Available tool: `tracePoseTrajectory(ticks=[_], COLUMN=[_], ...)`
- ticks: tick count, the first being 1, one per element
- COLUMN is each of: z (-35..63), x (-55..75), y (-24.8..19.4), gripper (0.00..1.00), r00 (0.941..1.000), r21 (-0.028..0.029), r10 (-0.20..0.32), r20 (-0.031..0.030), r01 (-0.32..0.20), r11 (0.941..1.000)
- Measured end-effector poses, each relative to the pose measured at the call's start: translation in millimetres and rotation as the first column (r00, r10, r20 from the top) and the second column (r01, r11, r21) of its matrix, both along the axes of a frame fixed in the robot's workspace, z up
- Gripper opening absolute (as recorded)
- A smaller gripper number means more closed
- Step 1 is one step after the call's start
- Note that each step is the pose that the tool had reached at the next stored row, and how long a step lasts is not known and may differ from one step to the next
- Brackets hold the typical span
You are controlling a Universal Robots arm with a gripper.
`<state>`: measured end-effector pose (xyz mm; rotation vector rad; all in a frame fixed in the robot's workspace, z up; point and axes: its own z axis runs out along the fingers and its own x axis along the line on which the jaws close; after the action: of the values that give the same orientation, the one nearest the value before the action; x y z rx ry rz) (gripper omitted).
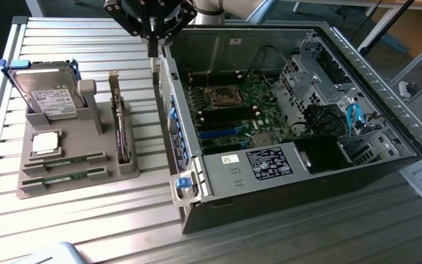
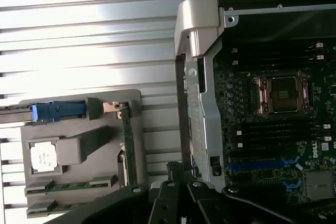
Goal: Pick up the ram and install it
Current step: 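Reach for the ram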
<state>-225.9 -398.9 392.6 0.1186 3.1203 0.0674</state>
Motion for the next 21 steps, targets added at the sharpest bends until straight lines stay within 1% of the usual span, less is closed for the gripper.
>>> tracePoseTrajectory(ticks=[15, 17, 21], z=[-0.2, -0.3, -0.4], x=[-39.8, -48.2, -59.0], y=[0.0, 0.0, 0.0], gripper=[0.11, 0.11, 0.11], r00=[1.0000, 1.0000, 1.0000], r21=[0.0000, 0.0000, -0.0001], r10=[0.000, 0.000, 0.000], r20=[-0.0015, -0.0016, -0.0020], r01=[0.000, 0.000, 0.000], r11=[1.0000, 1.0000, 1.0000])
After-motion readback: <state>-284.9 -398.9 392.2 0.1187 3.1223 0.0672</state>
